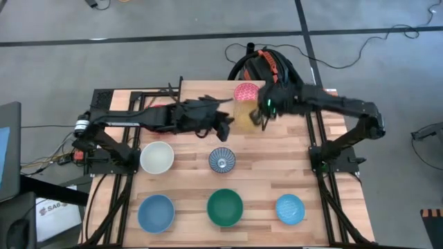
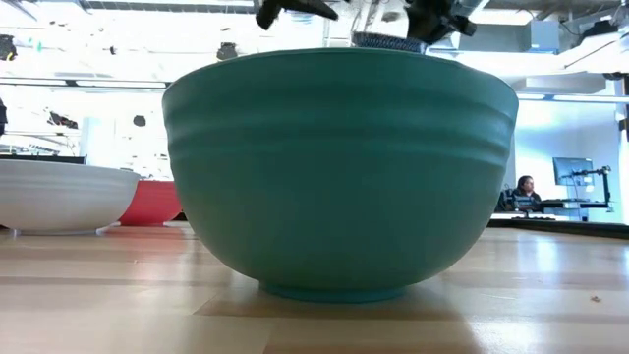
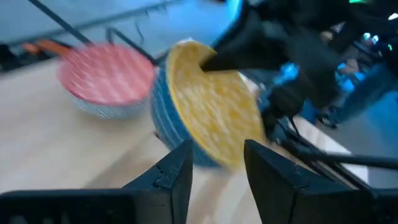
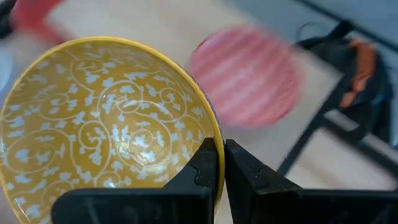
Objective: Place and stack bowls onto a shelf
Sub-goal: Stack the yellow patterned bowl on top of the red patterned bowl
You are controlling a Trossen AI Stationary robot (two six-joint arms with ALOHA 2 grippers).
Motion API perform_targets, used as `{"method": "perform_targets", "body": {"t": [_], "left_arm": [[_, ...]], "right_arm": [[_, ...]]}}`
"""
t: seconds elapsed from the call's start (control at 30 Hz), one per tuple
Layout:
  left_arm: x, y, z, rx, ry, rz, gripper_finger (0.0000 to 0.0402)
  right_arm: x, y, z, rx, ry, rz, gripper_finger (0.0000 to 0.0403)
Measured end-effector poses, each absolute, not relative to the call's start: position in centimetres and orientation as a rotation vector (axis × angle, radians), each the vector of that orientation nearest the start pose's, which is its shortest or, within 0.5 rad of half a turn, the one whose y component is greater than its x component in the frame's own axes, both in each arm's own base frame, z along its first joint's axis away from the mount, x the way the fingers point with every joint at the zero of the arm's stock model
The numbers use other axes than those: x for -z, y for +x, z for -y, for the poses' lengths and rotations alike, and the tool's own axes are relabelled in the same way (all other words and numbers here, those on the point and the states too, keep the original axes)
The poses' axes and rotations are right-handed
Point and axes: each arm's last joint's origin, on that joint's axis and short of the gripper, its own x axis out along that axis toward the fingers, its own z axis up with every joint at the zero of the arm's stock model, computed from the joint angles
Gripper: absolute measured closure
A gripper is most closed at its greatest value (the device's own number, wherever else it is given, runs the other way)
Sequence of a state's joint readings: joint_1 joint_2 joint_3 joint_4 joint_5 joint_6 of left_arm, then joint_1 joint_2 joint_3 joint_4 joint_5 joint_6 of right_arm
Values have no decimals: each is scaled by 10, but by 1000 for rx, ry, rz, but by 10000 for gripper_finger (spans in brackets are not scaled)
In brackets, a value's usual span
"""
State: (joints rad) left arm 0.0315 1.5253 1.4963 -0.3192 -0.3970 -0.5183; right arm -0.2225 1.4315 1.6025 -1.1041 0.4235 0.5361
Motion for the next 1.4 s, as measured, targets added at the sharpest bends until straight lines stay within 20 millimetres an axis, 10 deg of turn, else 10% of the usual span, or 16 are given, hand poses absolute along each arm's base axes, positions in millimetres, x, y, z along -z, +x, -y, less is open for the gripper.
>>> {"method": "perform_targets", "body": {"t": [0.4, 0.9, 1.4], "left_arm": [[-398, 319, -24, -590, -382, -260, 266], [-388, 318, -26, -623, -365, -353, 266], [-388, 317, -40, -617, -362, -367, 266]], "right_arm": [[-363, 264, 181, 896, 510, -879, 365], [-342, 269, 213, 812, 671, -907, 332], [-376, 251, 218, 733, 670, -680, 213]]}}
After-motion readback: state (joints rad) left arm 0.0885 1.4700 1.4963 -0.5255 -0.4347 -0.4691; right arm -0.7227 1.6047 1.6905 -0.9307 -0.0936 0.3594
